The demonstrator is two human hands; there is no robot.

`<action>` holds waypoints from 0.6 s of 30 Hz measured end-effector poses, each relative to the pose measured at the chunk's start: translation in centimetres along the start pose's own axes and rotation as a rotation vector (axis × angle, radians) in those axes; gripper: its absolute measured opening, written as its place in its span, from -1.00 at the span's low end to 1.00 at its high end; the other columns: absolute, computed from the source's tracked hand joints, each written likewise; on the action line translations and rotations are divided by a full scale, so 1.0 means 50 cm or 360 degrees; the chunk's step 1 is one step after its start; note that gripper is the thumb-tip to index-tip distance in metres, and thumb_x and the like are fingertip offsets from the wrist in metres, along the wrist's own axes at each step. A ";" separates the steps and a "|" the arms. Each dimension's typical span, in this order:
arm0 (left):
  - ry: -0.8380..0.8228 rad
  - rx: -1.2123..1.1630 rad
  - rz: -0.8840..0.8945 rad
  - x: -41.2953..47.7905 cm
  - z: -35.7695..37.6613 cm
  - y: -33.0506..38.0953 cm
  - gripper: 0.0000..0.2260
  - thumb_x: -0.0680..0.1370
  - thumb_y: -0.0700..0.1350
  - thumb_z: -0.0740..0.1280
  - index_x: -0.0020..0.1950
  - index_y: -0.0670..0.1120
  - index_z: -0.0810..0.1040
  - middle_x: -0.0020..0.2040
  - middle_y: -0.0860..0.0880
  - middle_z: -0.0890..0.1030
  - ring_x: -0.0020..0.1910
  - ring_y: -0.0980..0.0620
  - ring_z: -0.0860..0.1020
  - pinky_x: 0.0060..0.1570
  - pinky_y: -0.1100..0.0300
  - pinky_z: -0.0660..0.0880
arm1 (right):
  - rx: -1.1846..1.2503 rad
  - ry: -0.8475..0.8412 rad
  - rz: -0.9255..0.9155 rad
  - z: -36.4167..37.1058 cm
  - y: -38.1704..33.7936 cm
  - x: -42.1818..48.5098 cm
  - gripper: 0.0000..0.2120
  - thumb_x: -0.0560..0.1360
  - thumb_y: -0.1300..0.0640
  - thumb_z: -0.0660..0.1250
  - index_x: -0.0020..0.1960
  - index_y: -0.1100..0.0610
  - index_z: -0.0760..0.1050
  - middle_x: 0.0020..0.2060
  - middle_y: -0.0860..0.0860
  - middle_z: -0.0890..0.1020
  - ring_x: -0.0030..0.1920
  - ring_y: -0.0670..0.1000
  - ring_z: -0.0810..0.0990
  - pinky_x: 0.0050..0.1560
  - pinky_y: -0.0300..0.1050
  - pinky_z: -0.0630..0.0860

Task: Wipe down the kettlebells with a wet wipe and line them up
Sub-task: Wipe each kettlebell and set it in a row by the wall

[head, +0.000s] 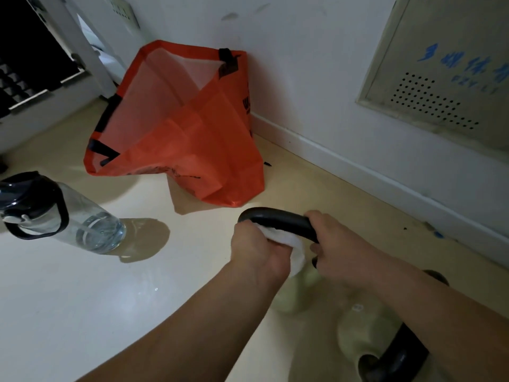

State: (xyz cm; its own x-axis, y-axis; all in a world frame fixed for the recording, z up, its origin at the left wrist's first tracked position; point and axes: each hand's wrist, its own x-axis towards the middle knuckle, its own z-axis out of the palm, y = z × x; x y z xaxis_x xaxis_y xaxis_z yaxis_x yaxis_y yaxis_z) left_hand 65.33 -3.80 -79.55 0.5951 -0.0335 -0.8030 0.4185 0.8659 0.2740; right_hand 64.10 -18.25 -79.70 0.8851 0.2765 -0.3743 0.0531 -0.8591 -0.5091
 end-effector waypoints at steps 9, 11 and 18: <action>-0.0160 0.0037 -0.0106 -0.022 -0.034 -0.018 -0.59 0.70 -0.05 0.04 0.27 -0.32 0.51 0.02 -0.23 0.70 0.10 -0.16 0.60 0.16 0.00 0.48 | -0.0062 -0.0171 0.0038 -0.006 0.027 -0.024 0.00 0.57 0.20 0.37 0.64 -0.01 -0.34 0.43 0.06 0.27 0.08 -0.02 0.48 0.07 -0.16 0.49; -0.0155 0.0005 -0.0039 -0.022 -0.035 0.004 -0.59 0.69 -0.10 0.04 0.34 -0.34 0.49 0.16 -0.30 0.66 0.26 -0.25 0.57 0.40 -0.06 0.40 | -0.0129 -0.0149 0.0013 -0.004 0.015 -0.019 0.00 0.57 0.22 0.37 0.64 0.01 -0.36 0.42 0.07 0.28 0.07 -0.01 0.48 0.06 -0.16 0.49; -0.0127 0.0377 0.0017 -0.071 -0.052 -0.029 -0.55 0.71 -0.02 0.08 0.39 -0.34 0.45 0.26 -0.34 0.59 0.34 -0.27 0.53 0.43 -0.10 0.37 | -0.0191 -0.0196 -0.0019 -0.012 -0.007 -0.001 -0.01 0.54 0.22 0.37 0.66 0.06 -0.30 0.40 0.08 0.30 0.10 0.00 0.42 0.03 -0.19 0.38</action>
State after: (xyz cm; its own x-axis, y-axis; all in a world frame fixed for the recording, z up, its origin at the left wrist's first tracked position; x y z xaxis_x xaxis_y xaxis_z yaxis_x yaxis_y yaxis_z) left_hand 60.84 -3.66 -78.46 0.6486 -0.0722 -0.7577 0.5554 0.7255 0.4064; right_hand 64.31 -18.24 -79.05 0.8211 0.3313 -0.4647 0.1244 -0.8986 -0.4208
